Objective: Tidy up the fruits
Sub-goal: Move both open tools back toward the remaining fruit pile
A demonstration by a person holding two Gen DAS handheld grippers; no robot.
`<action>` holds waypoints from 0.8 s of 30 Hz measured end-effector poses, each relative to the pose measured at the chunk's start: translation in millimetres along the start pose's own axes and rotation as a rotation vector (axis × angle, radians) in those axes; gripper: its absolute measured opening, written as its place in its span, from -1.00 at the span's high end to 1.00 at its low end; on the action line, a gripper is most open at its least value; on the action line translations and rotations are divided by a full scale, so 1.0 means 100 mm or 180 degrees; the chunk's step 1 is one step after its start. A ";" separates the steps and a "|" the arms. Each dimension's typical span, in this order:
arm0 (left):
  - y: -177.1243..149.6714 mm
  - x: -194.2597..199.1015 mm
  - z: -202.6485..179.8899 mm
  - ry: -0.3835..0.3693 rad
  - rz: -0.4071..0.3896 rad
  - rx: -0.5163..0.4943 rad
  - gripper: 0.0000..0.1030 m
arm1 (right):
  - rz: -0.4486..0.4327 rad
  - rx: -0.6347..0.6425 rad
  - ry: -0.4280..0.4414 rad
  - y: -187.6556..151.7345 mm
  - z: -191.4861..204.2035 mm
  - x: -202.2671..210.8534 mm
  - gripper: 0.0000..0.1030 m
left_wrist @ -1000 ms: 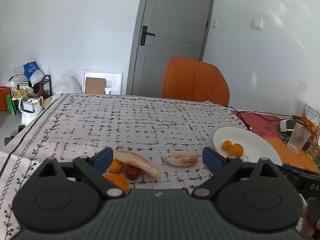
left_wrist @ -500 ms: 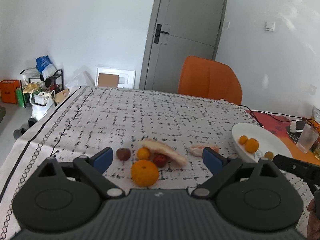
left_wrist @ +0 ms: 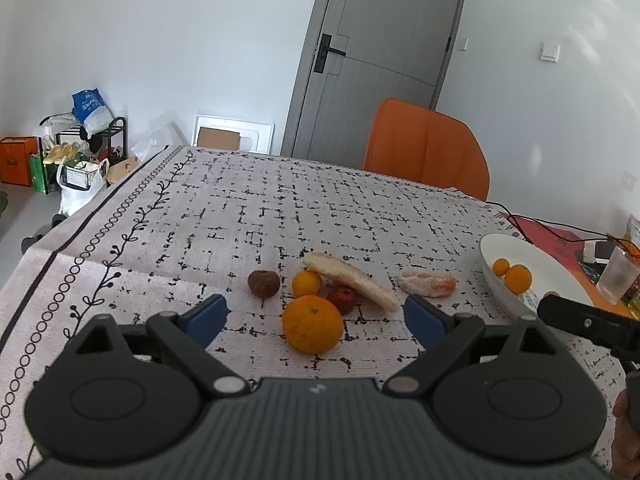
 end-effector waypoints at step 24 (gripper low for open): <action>-0.13 -0.39 0.06 -0.0034 0.0175 0.0092 -0.33 | 0.0163 0.0090 0.0126 -0.04 0.16 -0.30 -1.00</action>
Point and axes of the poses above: each gripper's, at about its wrist camera, not at the fingertips, and x roughly against the way its jaws point, z to its left, y to its top, the point moved 8 cm from there along -x, roughly the way its jaws point, and after that the axes turned 7 degrees about -y, right-handed, at the moved point
